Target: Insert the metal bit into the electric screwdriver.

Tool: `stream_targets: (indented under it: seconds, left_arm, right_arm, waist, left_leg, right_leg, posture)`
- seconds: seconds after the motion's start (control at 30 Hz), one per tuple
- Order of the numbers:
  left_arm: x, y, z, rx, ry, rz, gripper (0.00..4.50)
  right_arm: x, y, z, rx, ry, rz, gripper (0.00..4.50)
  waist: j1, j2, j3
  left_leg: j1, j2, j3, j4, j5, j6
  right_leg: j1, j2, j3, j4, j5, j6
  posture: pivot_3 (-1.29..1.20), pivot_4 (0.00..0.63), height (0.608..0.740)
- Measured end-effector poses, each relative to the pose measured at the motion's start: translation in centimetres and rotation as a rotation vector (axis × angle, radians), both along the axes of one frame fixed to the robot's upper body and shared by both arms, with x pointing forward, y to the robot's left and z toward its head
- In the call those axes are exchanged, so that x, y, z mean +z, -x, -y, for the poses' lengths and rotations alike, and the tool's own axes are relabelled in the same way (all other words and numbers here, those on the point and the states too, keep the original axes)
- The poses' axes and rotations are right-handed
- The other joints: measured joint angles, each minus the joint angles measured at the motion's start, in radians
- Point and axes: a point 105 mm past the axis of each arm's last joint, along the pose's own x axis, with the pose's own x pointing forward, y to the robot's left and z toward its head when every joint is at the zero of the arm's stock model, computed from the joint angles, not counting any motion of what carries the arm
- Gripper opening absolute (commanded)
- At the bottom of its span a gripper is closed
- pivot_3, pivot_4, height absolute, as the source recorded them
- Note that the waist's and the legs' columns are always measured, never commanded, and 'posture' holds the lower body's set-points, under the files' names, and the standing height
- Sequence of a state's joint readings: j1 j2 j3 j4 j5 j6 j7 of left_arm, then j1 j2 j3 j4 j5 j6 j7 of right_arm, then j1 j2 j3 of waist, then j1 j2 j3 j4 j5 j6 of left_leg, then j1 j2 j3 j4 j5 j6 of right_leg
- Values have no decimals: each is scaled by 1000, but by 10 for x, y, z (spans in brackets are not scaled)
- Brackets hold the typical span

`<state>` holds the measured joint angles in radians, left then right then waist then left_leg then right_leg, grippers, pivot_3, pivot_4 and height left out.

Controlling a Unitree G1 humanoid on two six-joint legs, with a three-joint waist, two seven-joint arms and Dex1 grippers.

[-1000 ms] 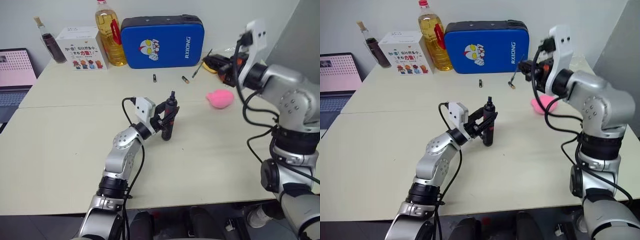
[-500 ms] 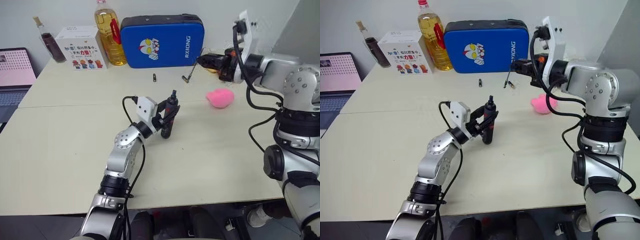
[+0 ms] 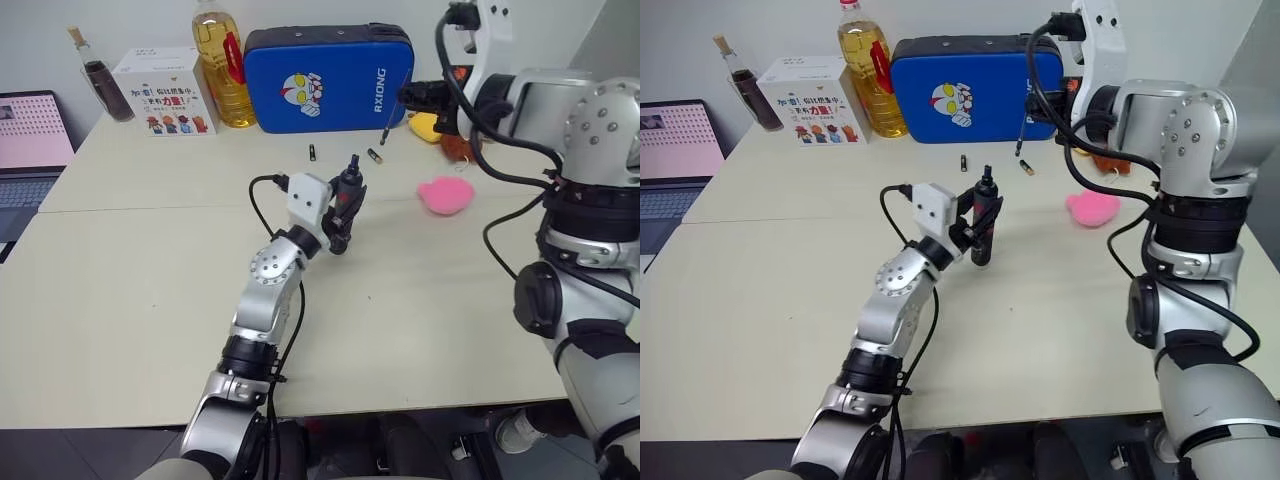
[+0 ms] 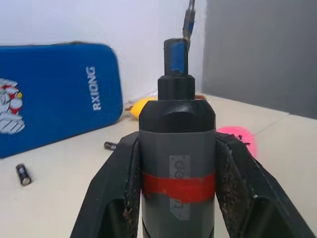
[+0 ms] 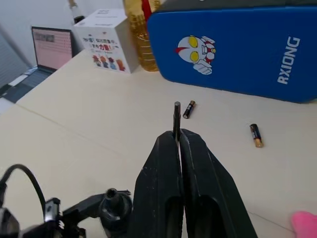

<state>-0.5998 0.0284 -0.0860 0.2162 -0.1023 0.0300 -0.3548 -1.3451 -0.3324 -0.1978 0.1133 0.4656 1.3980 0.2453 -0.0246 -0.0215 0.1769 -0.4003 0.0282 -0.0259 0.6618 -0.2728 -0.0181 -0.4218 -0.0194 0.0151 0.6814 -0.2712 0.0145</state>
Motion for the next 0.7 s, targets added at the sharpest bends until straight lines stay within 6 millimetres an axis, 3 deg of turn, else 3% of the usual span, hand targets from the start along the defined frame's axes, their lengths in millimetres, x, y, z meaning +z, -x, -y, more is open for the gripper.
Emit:
stream_targets:
  seconds: [0.27,0.7]
  left_arm:
    - [-5,-16,20,49,-14,-24,1654]
    - [-3,-36,24,142,12,-39,1654]
  right_arm:
    - [8,0,-20,-45,-2,16,85]
    - [7,2,-22,-63,54,27,85]
  waist:
    - [1,0,0]
    - [1,0,0]
  left_leg:
    - [-1,-1,0,0,0,0]
    - [0,-1,0,0,0,0]
  right_leg:
    - [0,0,-1,0,0,0]
    - [0,1,-1,0,0,1]
  posture:
    - [0,150,740]
    - [0,150,740]
